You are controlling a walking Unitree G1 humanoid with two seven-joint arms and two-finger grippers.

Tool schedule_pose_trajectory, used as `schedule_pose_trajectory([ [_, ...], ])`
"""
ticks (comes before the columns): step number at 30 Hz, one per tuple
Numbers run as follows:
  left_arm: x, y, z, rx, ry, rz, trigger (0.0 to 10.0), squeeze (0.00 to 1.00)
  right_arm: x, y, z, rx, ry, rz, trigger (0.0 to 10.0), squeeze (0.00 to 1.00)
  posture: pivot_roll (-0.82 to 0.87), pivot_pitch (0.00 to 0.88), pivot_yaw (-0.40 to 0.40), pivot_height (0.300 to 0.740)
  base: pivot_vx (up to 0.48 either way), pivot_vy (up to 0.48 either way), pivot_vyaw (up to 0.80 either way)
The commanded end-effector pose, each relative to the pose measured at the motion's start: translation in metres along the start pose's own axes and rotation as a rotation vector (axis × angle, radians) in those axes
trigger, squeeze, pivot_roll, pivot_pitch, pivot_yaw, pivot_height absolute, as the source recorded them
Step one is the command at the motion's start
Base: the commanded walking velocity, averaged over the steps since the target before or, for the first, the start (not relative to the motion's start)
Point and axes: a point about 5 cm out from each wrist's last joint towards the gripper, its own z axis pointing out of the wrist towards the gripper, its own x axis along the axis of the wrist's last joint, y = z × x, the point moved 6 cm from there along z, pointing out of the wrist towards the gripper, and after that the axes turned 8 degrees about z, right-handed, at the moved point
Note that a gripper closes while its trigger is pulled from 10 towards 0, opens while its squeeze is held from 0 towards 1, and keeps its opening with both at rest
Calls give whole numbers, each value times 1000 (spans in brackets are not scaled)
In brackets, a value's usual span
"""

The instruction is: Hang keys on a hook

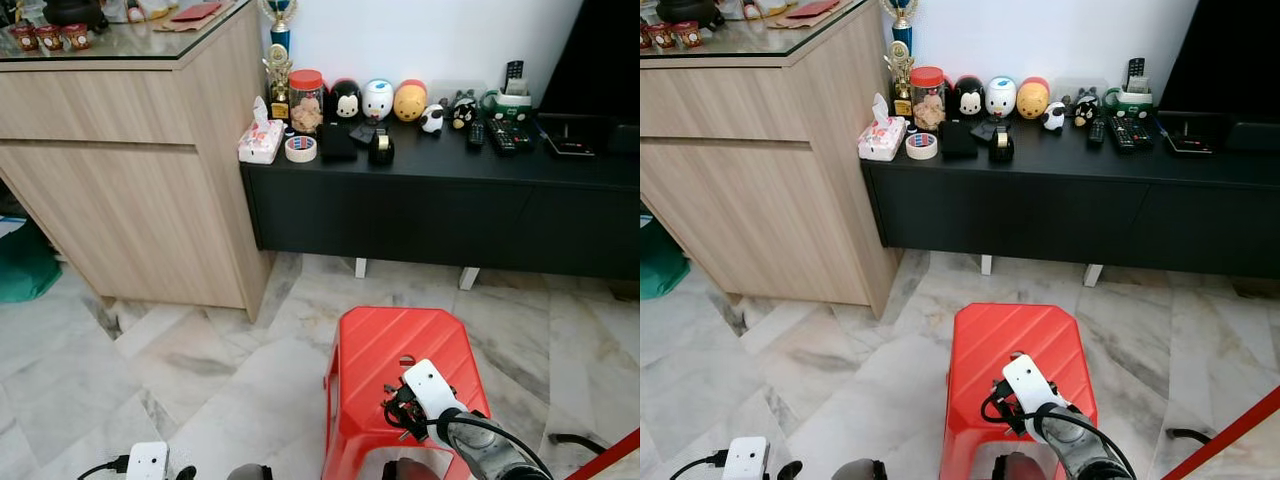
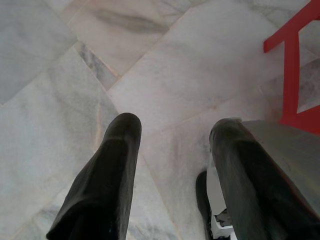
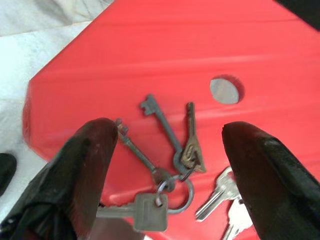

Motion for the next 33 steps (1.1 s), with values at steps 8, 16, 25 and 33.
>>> schedule_pose_trajectory([
  [8,3,-2,-6,-20,60,75,10000,0,-5,21,-1,-137,-45,149,10000,0,149,69,23,635,0,0,0],
  [16,3,-8,-13,-20,103,99,10000,0,-14,4,1,-111,-53,241,10000,0,164,92,43,635,0,0,0],
  [25,11,-3,-16,-31,160,121,10000,0,-22,-4,1,-114,-65,265,10000,0,164,93,50,635,0,0,0],
  [33,13,-3,-15,-32,165,137,10000,0,-3,16,0,-198,26,311,10000,0,159,82,49,635,0,0,0],
])
